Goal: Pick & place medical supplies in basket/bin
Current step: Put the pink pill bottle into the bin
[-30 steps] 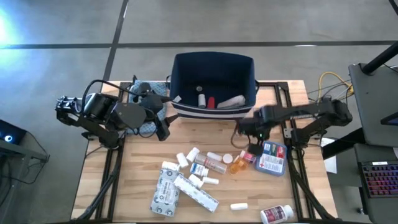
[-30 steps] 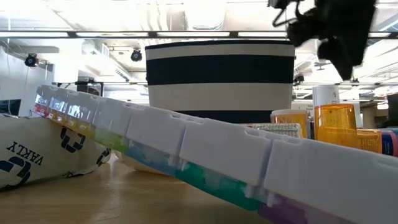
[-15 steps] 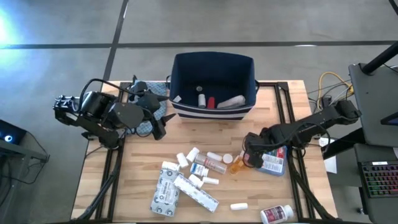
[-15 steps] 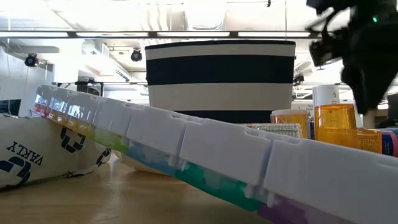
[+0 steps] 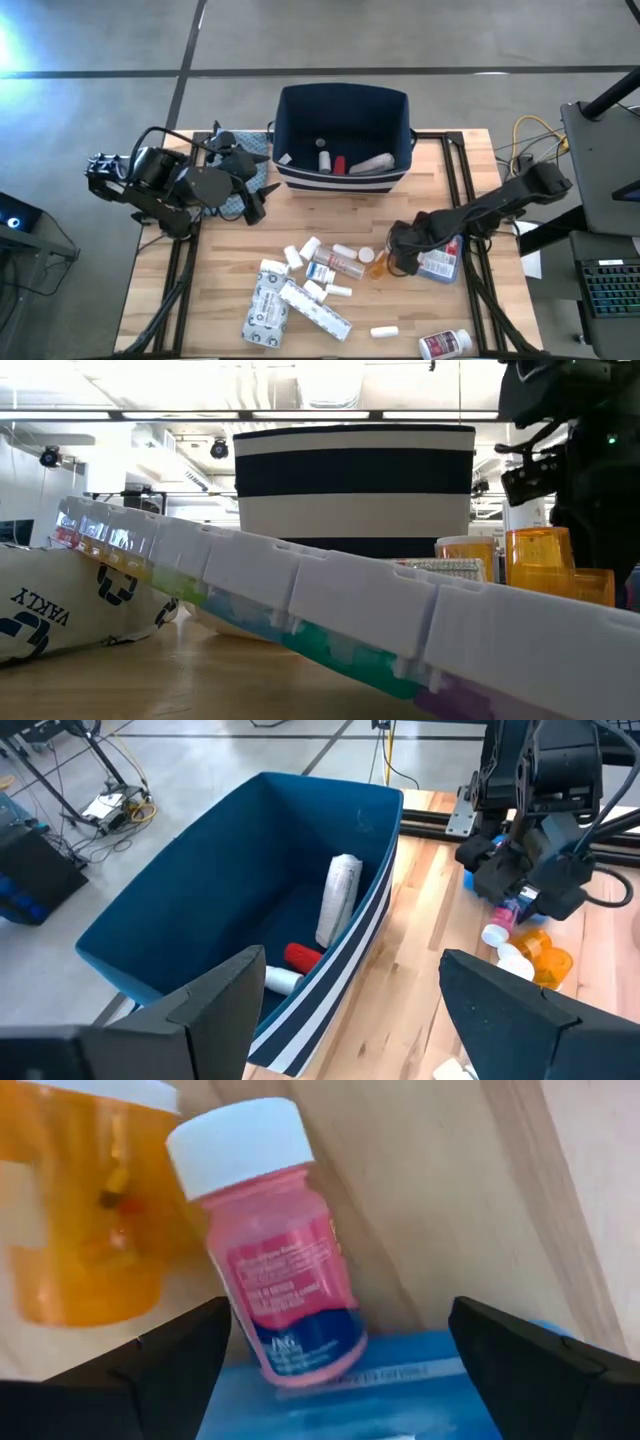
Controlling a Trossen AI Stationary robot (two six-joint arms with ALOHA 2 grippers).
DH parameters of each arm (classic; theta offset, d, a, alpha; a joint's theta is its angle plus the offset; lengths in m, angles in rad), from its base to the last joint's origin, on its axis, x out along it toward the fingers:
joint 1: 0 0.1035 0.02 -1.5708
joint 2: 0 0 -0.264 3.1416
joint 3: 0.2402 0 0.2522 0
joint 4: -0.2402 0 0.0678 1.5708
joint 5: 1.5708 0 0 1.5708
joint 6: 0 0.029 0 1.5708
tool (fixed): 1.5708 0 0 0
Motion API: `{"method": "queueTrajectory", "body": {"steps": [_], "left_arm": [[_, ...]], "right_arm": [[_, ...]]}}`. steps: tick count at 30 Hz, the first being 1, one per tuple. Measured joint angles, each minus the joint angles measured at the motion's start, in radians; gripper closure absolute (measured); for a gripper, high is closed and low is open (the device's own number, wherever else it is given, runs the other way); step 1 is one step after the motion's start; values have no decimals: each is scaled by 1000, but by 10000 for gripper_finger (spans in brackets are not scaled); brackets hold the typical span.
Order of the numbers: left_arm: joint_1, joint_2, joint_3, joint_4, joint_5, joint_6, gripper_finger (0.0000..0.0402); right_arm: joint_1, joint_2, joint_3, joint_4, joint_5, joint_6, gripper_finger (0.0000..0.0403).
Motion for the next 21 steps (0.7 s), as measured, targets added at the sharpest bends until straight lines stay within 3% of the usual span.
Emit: {"method": "queueTrajectory", "body": {"steps": [15, 21], "left_arm": [[0, 0, 0, 0, 0, 0, 124], [0, 0, 0, 0, 0, 0, 124]], "right_arm": [[-3, 70, -1, 83, 49, -85, 178], [-3, 0, 47, 88, 97, -55, 249]]}}
